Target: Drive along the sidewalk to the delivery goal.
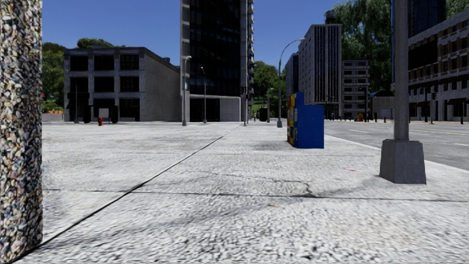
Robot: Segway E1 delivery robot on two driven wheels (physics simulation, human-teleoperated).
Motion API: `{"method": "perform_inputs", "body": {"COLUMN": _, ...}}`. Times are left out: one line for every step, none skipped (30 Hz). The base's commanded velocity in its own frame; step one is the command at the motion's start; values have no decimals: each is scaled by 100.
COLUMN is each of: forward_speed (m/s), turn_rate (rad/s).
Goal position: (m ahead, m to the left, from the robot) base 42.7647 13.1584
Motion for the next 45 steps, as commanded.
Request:
{"method": "perform_inputs", "body": {"forward_speed": 194, "turn_rate": 0}}
{"method": "perform_inputs", "body": {"forward_speed": 194, "turn_rate": 0}}
{"method": "perform_inputs", "body": {"forward_speed": 194, "turn_rate": 0}}
{"method": "perform_inputs", "body": {"forward_speed": 194, "turn_rate": 0}}
{"method": "perform_inputs", "body": {"forward_speed": 193, "turn_rate": 0}}
{"method": "perform_inputs", "body": {"forward_speed": 193, "turn_rate": 0}}
{"method": "perform_inputs", "body": {"forward_speed": 193, "turn_rate": 0}}
{"method": "perform_inputs", "body": {"forward_speed": 193, "turn_rate": 0}}
{"method": "perform_inputs", "body": {"forward_speed": 193, "turn_rate": 0}}
{"method": "perform_inputs", "body": {"forward_speed": 193, "turn_rate": 13}}
{"method": "perform_inputs", "body": {"forward_speed": 193, "turn_rate": 39}}
{"method": "perform_inputs", "body": {"forward_speed": 193, "turn_rate": 39}}
{"method": "perform_inputs", "body": {"forward_speed": 193, "turn_rate": 44}}
{"method": "perform_inputs", "body": {"forward_speed": 193, "turn_rate": 46}}
{"method": "perform_inputs", "body": {"forward_speed": 193, "turn_rate": 46}}
{"method": "perform_inputs", "body": {"forward_speed": 193, "turn_rate": 46}}
{"method": "perform_inputs", "body": {"forward_speed": 193, "turn_rate": 46}}
{"method": "perform_inputs", "body": {"forward_speed": 193, "turn_rate": 40}}
{"method": "perform_inputs", "body": {"forward_speed": 193, "turn_rate": 24}}
{"method": "perform_inputs", "body": {"forward_speed": 193, "turn_rate": 24}}
{"method": "perform_inputs", "body": {"forward_speed": 196, "turn_rate": 5}}
{"method": "perform_inputs", "body": {"forward_speed": 197, "turn_rate": 0}}
{"method": "perform_inputs", "body": {"forward_speed": 198, "turn_rate": 0}}
{"method": "perform_inputs", "body": {"forward_speed": 198, "turn_rate": 0}}
{"method": "perform_inputs", "body": {"forward_speed": 198, "turn_rate": 0}}
{"method": "perform_inputs", "body": {"forward_speed": 200, "turn_rate": 0}}
{"method": "perform_inputs", "body": {"forward_speed": 200, "turn_rate": 0}}
{"method": "perform_inputs", "body": {"forward_speed": 200, "turn_rate": 0}}
{"method": "perform_inputs", "body": {"forward_speed": 200, "turn_rate": 0}}
{"method": "perform_inputs", "body": {"forward_speed": 200, "turn_rate": 0}}
{"method": "perform_inputs", "body": {"forward_speed": 200, "turn_rate": 0}}
{"method": "perform_inputs", "body": {"forward_speed": 200, "turn_rate": 0}}
{"method": "perform_inputs", "body": {"forward_speed": 200, "turn_rate": 0}}
{"method": "perform_inputs", "body": {"forward_speed": 200, "turn_rate": 0}}
{"method": "perform_inputs", "body": {"forward_speed": 200, "turn_rate": 0}}
{"method": "perform_inputs", "body": {"forward_speed": 200, "turn_rate": 0}}
{"method": "perform_inputs", "body": {"forward_speed": 200, "turn_rate": 0}}
{"method": "perform_inputs", "body": {"forward_speed": 200, "turn_rate": 0}}
{"method": "perform_inputs", "body": {"forward_speed": 200, "turn_rate": 0}}
{"method": "perform_inputs", "body": {"forward_speed": 200, "turn_rate": 0}}
{"method": "perform_inputs", "body": {"forward_speed": 200, "turn_rate": 8}}
{"method": "perform_inputs", "body": {"forward_speed": 200, "turn_rate": 13}}
{"method": "perform_inputs", "body": {"forward_speed": 200, "turn_rate": 21}}
{"method": "perform_inputs", "body": {"forward_speed": 200, "turn_rate": 21}}
{"method": "perform_inputs", "body": {"forward_speed": 200, "turn_rate": 24}}
